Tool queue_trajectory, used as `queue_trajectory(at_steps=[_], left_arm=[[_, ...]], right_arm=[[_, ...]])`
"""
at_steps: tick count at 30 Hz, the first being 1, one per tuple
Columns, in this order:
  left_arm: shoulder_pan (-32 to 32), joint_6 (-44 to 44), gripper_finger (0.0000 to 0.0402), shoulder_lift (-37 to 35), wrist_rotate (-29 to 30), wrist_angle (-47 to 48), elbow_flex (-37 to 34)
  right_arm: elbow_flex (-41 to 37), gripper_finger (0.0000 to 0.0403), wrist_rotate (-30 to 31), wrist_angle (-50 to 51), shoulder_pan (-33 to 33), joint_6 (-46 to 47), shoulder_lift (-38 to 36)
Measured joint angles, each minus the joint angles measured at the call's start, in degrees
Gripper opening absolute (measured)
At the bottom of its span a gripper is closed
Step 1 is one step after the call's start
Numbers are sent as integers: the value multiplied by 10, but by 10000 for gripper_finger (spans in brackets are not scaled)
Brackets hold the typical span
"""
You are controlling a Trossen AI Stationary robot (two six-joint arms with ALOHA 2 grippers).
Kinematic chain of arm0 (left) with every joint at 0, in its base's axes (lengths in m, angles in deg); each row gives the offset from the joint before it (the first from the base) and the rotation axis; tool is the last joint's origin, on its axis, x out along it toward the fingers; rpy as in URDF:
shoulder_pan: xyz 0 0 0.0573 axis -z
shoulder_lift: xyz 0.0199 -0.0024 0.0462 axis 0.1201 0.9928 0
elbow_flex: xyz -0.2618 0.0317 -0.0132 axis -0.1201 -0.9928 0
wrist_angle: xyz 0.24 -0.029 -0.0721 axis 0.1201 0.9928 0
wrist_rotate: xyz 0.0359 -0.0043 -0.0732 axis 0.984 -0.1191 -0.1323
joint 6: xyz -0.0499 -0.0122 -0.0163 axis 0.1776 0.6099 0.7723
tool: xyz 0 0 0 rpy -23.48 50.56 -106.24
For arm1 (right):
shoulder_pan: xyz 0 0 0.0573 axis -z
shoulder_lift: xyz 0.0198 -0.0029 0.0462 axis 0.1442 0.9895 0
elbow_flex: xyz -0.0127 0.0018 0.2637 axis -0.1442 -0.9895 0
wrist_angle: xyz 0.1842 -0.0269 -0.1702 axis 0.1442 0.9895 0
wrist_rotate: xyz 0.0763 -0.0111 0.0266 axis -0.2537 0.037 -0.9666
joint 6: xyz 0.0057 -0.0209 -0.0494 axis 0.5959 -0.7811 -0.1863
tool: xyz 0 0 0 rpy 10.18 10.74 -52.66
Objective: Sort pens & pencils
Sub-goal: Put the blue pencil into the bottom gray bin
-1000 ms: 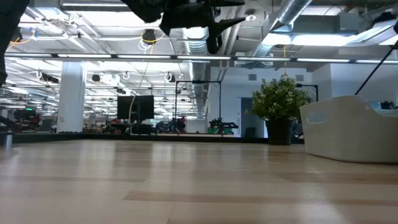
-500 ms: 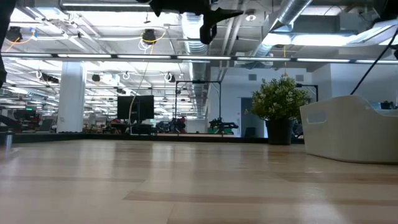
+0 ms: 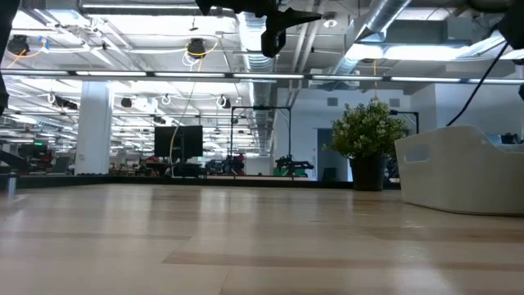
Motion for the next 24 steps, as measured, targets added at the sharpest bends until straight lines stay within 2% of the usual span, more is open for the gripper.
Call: queue_trajectory(at_steps=[12,24], left_arm=[[2,5,146,0,0,8,0],[2,19,146,0,0,8,0]], right_arm=[[0,53,-13,-65,1,1,124],[0,64,4,-69,6,15,128]])
